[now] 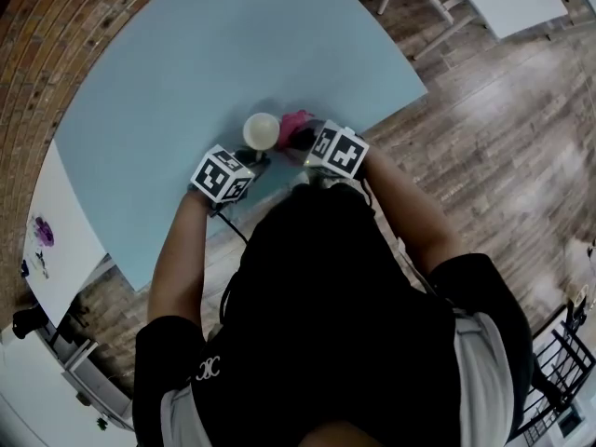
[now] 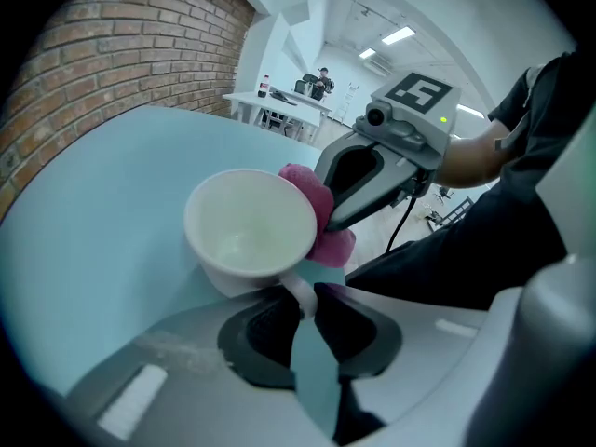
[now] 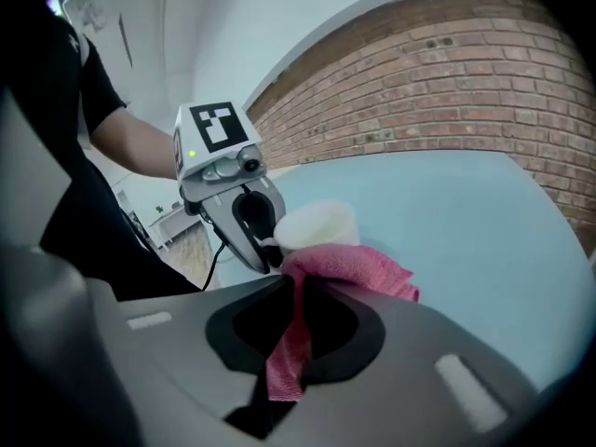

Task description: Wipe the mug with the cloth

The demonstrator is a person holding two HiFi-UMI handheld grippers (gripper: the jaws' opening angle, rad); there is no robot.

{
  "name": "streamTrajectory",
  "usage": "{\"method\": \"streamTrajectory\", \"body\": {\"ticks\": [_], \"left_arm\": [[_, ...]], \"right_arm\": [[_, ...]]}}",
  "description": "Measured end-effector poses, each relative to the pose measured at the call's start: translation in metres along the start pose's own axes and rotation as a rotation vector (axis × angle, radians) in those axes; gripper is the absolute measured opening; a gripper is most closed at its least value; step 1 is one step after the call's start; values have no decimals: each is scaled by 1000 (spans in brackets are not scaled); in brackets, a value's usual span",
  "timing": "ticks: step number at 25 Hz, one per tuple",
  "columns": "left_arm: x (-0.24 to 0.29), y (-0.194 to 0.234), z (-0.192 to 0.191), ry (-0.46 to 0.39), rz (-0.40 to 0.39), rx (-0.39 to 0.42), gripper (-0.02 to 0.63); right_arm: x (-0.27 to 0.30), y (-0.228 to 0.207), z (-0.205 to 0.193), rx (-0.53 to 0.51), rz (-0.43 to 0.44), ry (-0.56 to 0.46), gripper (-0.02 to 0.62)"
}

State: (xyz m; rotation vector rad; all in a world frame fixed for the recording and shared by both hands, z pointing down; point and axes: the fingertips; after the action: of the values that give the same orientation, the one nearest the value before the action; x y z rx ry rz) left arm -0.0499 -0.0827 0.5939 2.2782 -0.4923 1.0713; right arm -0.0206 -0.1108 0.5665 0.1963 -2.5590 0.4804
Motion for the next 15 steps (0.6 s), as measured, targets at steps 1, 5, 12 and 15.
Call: {"method": "streamTrajectory", "body": {"ticks": [1,5,12,15], "left_arm": [[0,-2,0,5,-7,7,54],[0,-14,-9,44,-47,63,52],[-1,-29,-20,113,-115,160,53],[-2,-32,-23,154,-148,207,54]], "right_arm": [[-2,-4,0,15,-6,-9,35],[-11,-23,1,52,-42,-23,35],[-7,-40,9,83,-44,-30,35],[-5,-44,14,107,-40,-51,35]]}}
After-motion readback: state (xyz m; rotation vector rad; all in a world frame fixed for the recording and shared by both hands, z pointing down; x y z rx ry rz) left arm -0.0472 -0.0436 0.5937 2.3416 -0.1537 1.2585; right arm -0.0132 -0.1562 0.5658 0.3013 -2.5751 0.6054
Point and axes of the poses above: the fingertips, and each gripper's own axes: x forward along the fingers, y to its left, z out of its top, and after that the axes turned 7 degrees about -y, right-handed
